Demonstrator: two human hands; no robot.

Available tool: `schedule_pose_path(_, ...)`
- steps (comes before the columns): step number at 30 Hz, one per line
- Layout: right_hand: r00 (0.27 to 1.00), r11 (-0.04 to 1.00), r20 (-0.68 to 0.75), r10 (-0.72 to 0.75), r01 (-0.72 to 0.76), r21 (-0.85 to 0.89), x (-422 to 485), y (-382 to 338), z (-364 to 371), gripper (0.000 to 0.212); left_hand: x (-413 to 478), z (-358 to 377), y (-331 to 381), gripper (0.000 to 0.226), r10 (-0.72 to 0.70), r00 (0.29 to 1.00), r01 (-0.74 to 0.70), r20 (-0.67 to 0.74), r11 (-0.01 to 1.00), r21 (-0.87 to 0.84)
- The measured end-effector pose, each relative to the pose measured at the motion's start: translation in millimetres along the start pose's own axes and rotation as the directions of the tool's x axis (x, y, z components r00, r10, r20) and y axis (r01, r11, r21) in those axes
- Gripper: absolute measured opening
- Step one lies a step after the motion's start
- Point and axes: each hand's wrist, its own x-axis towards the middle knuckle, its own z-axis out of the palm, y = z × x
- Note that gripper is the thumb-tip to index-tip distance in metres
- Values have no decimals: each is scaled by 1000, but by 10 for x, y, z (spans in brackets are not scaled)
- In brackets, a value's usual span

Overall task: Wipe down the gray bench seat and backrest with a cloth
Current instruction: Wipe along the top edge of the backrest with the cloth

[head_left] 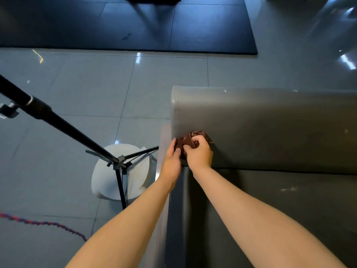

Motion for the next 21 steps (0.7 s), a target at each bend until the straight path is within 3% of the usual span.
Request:
schedule_pose_path(4,992,961,-121,-31,63,268,40,-84,-102,18,-68,27,-12,54,3,1000,-2,-20,999,36)
schedule_pose_path(8,989,889,-148,-17,82,450,77,-254,5,19,-47,36,34,58,85,993,-79,-79,993,85)
schedule_pose_path(13,984,915,-178,-19,89,393,117,-112,197,16,147,-55,-189,71,145,987,-127,-68,967,222)
schedule_pose_path(21,986,965,-157,-58,96,244,214,228,353,16,257,-48,-781,69,267,961,-205,-66,856,475)
